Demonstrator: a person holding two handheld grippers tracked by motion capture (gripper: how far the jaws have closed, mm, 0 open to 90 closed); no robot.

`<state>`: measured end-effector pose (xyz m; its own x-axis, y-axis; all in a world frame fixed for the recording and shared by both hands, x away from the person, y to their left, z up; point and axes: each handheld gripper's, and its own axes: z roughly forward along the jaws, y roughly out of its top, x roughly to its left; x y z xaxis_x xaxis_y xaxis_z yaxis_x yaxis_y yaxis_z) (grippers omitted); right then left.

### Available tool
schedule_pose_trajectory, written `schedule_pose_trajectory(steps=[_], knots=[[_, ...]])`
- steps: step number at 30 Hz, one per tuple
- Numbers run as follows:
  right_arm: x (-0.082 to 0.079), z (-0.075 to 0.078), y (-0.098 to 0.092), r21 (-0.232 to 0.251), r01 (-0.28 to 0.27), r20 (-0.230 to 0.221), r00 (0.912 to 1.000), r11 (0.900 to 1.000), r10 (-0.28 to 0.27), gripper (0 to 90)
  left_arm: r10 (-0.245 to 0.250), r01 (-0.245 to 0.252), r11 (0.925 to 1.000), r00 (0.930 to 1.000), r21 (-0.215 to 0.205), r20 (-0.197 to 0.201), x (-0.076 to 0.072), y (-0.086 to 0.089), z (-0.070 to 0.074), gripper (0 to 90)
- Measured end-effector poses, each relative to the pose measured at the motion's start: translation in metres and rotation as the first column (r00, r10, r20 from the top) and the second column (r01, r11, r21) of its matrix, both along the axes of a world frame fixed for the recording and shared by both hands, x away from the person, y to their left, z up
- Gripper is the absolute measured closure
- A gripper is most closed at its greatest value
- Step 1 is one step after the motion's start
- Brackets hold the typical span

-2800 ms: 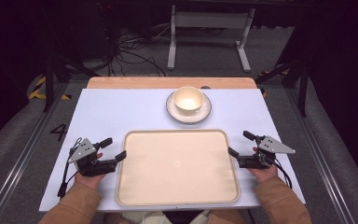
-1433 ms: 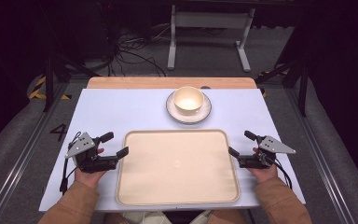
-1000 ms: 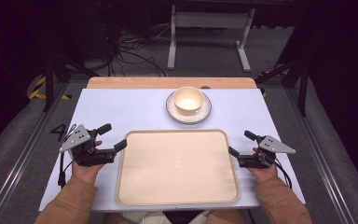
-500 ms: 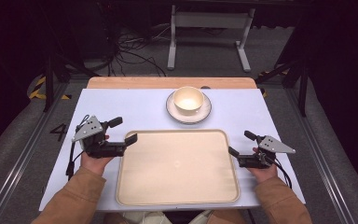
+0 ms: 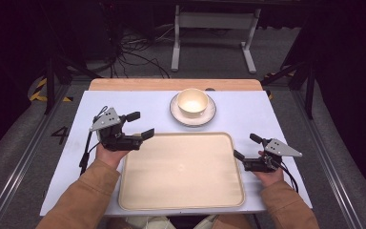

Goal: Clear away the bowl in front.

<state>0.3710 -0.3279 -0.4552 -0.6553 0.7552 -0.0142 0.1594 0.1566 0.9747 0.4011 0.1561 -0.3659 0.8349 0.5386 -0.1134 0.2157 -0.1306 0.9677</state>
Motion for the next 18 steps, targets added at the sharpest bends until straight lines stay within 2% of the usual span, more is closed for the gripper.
schedule_pose_trajectory(steps=[2, 7, 12, 15, 18], knots=[[0.0, 0.0, 0.0, 0.001, -0.001, 0.0, 1.0, 1.0, 0.001, 4.1, -0.014, 0.014, 0.9999, 0.9999, 0.004, 0.002, 0.002, -0.005, 0.003, 14.3], [0.0, 0.0, 0.0, 0.001, -0.001, 0.001, 1.0, 1.0, 0.001, 4.0, -0.018, 0.018, 0.9998, 0.9988, 0.005, 0.046, 0.007, -0.016, 0.009, 10.4], [0.0, 0.0, 0.0, 0.001, -0.002, 0.0, 1.0, 1.0, 0.002, 4.0, -0.012, 0.012, 0.9999, 0.9991, -0.01, 0.042, 0.013, -0.023, 0.011, 7.3], [0.0, 0.0, 0.0, 0.001, -0.002, 0.001, 1.0, 1.0, 0.002, 4.0, -0.002, 0.002, 1.0, 0.999, 0.002, 0.045, 0.019, -0.028, 0.013, 4.7], [0.0, 0.0, 0.0, 0.001, -0.003, 0.001, 1.0, 1.0, 0.003, 4.0, -0.004, 0.001, 0.9988, 0.9976, 0.049, 0.07, 0.024, -0.033, 0.014, 4.6]])
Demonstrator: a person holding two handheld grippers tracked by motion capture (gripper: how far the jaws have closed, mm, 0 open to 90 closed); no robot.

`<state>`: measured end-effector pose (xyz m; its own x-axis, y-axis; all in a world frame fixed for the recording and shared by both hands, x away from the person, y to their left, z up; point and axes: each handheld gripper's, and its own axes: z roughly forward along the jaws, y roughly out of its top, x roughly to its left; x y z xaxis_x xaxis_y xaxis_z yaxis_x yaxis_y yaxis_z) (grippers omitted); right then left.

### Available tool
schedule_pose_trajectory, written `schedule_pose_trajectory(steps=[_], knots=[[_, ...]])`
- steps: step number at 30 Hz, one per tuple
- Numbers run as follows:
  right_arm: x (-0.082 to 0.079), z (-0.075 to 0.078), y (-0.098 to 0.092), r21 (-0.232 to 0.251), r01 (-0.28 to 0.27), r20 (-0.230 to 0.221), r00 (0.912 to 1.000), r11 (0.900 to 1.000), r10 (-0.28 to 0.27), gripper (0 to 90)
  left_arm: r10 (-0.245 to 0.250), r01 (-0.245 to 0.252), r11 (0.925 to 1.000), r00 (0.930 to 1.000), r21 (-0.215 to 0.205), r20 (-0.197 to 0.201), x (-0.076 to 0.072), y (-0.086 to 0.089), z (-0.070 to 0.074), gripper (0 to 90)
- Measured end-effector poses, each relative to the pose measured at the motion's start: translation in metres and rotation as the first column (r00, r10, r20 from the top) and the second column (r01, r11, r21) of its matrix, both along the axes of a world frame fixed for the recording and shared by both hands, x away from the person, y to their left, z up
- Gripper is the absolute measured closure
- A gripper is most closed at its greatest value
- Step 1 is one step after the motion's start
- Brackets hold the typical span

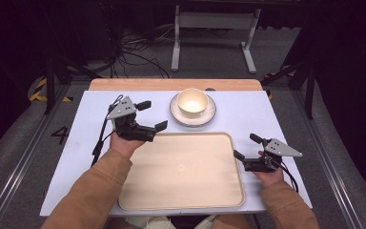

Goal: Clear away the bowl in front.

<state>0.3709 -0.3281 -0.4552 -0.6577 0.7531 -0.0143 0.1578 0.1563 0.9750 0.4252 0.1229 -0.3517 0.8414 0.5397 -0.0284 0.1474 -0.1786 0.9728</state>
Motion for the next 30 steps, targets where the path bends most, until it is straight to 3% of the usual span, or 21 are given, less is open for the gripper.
schedule_pose_trajectory(steps=[3, 7, 17, 24, 30], knots=[[0.0, 0.0, 0.0, 0.0, -0.002, 0.0, 1.0, 1.0, 0.002, 4.0, -0.005, 0.005, 0.9998, 1.0, 0.021, -0.003, 0.007, -0.005, 0.001, 5.3], [0.0, 0.0, 0.0, 0.0, -0.005, 0.001, 1.0, 1.0, 0.005, 4.0, -0.011, 0.011, 0.9999, 0.9995, -0.013, -0.029, 0.017, -0.008, 0.002, 6.0], [0.0, 0.0, -0.001, 0.006, -0.006, 0.001, 1.0, 1.0, 0.006, 3.8, 0.003, -0.005, 0.9996, 0.9963, -0.029, -0.086, 0.04, -0.019, 0.0, 5.0], [0.0, 0.0, -0.001, 0.01, -0.006, 0.0, 1.0, 1.0, 0.006, 3.7, 0.039, -0.04, 0.9991, 0.9967, -0.014, -0.071, 0.049, -0.026, 0.002, 5.8], [0.0, 0.0, -0.001, 0.011, -0.006, 0.0, 1.0, 1.0, 0.006, 3.7, 0.068, -0.07, 0.9975, 0.9931, -0.013, -0.096, 0.058, -0.031, 0.003, 4.6]])
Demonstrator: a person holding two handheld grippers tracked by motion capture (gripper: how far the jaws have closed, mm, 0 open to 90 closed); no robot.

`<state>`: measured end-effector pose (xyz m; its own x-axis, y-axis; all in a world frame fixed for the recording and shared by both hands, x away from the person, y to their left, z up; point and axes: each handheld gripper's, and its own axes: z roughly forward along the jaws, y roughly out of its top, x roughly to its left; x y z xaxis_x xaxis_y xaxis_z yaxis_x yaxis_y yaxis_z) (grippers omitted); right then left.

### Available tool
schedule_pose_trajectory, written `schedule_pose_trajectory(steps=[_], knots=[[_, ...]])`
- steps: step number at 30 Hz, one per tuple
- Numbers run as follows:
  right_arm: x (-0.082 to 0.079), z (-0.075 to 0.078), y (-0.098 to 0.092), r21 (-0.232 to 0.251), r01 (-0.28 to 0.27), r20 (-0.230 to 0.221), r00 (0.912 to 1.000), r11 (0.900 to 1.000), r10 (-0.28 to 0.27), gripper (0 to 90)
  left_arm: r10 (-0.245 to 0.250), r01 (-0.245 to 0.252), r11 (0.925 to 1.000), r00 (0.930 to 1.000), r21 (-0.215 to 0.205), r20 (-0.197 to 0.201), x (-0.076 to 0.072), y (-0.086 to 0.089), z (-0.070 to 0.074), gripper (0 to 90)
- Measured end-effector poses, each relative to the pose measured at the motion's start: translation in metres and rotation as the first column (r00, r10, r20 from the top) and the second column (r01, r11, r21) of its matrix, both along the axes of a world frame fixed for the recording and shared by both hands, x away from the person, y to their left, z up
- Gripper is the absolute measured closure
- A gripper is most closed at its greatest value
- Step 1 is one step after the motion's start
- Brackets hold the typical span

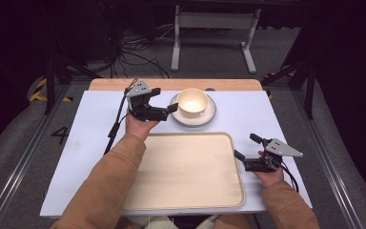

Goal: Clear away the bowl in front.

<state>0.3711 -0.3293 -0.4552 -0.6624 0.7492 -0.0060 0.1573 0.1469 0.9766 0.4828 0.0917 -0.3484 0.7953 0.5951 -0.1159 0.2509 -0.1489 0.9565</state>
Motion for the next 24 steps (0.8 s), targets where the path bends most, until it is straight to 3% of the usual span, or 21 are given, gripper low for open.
schedule_pose_trajectory(steps=[4, 8, 10, 12, 15, 18, 21, 24], knots=[[0.0, 0.0, 0.0, 0.001, 0.0, 0.0, 1.0, 1.0, 0.0, 3.7, 0.012, -0.012, 0.9994, 0.9999, 0.033, 0.002, 0.002, -0.006, 0.002, 5.3], [0.0, 0.0, 0.0, 0.003, 0.0, 0.001, 1.0, 1.0, 0.0, 3.7, 0.008, -0.011, 0.9975, 0.9991, 0.069, 0.042, 0.003, -0.011, 0.004, 15.3], [0.0, 0.0, 0.0, 0.003, 0.0, 0.001, 1.0, 1.0, 0.0, 3.7, 0.001, -0.003, 0.9966, 0.9997, 0.082, 0.026, 0.005, -0.014, 0.005, 16.2], [0.0, 0.0, 0.0, 0.002, 0.0, 0.001, 1.0, 1.0, 0.0, 3.7, -0.038, 0.037, 0.9932, 0.9992, 0.111, 0.01, 0.008, -0.018, 0.007, 19.1], [0.0, 0.0, 0.0, 0.002, -0.002, 0.001, 1.0, 1.0, 0.002, 3.7, -0.103, 0.105, 0.9812, 0.9945, 0.162, -0.02, 0.015, -0.026, 0.011, 25.9], [0.0, 0.0, 0.0, 0.0, -0.003, 0.002, 1.0, 1.0, 0.003, 3.7, -0.157, 0.167, 0.9638, 0.9856, 0.208, -0.062, 0.022, -0.032, 0.013, 29.6], [0.0, 0.0, 0.0, 0.001, -0.004, 0.002, 1.0, 1.0, 0.004, 3.7, -0.163, 0.174, 0.9565, 0.9845, 0.234, -0.065, 0.024, -0.038, 0.015, 31.2], [0.0, 0.0, 0.0, 0.002, -0.003, 0.003, 1.0, 1.0, 0.003, 3.7, -0.18, 0.192, 0.9425, 0.9814, 0.274, -0.067, 0.029, -0.043, 0.015, 33.0]])
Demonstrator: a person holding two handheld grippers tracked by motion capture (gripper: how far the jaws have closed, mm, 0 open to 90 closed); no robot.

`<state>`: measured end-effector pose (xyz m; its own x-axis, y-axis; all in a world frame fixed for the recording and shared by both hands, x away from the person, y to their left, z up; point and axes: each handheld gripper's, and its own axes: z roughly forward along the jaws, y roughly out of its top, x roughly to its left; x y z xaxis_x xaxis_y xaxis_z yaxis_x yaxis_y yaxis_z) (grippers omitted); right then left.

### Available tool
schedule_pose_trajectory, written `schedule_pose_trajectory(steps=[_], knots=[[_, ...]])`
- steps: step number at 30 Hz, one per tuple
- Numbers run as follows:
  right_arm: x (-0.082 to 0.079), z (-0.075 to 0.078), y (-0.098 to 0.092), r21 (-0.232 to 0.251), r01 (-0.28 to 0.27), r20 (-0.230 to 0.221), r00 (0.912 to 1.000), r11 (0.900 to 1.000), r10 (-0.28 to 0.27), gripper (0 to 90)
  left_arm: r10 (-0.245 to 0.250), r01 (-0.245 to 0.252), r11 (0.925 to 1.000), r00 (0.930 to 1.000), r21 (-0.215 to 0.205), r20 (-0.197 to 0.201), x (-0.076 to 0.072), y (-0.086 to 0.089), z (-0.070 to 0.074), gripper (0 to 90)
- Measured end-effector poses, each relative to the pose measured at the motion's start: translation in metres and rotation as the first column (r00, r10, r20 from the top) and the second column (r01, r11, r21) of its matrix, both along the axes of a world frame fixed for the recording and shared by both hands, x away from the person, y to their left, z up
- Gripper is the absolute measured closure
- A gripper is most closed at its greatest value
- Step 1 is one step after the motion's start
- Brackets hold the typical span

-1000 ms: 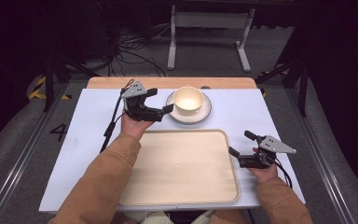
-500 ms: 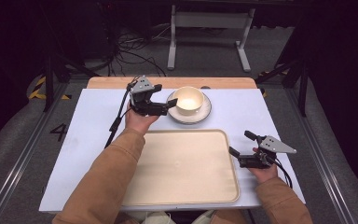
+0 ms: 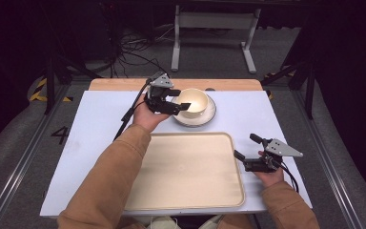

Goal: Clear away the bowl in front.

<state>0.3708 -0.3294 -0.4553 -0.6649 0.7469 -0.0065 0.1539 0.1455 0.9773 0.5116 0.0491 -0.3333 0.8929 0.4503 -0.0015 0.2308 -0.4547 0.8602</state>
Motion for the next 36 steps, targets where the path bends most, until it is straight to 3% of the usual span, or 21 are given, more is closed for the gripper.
schedule_pose_trajectory(steps=[9, 12, 19, 22, 28, 31, 36], knots=[[0.0, 0.0, 0.0, 0.0, 0.001, 0.0, 1.0, 1.0, -0.001, 3.8, -0.029, 0.028, 0.9957, 0.9995, 0.088, 0.008, 0.014, -0.012, -0.001, 36.6], [0.0, 0.0, 0.0, 0.0, 0.003, 0.0, 1.0, 1.0, -0.003, 3.9, -0.027, 0.027, 0.9964, 0.9996, 0.08, 0.001, 0.02, -0.017, -0.001, 36.1], [0.0, 0.0, 0.0, 0.005, 0.005, 0.0, 1.0, 1.0, -0.005, 4.0, -0.045, 0.045, 0.993, 0.999, 0.11, 0.001, 0.029, -0.03, -0.004, 35.8], [0.0, 0.0, 0.0, 0.007, 0.005, 0.001, 1.0, 1.0, -0.005, 4.1, -0.049, 0.049, 0.9879, 0.9988, 0.147, -0.008, 0.032, -0.035, -0.006, 35.9], [0.0, 0.0, -0.001, 0.008, 0.003, 0.002, 1.0, 1.0, -0.003, 4.2, -0.02, 0.023, 0.9863, 0.9997, 0.163, -0.017, 0.039, -0.039, -0.007, 34.6], [0.0, 0.0, -0.001, 0.008, 0.002, 0.001, 1.0, 1.0, -0.002, 4.2, -0.033, 0.034, 0.9821, 0.9994, 0.185, -0.009, 0.041, -0.042, -0.01, 36.0], [0.0, 0.0, -0.001, 0.008, 0.001, 0.004, 1.0, 1.0, -0.001, 4.2, -0.018, 0.025, 0.9759, 0.9993, 0.217, -0.031, 0.046, -0.046, -0.02, 37.1]])
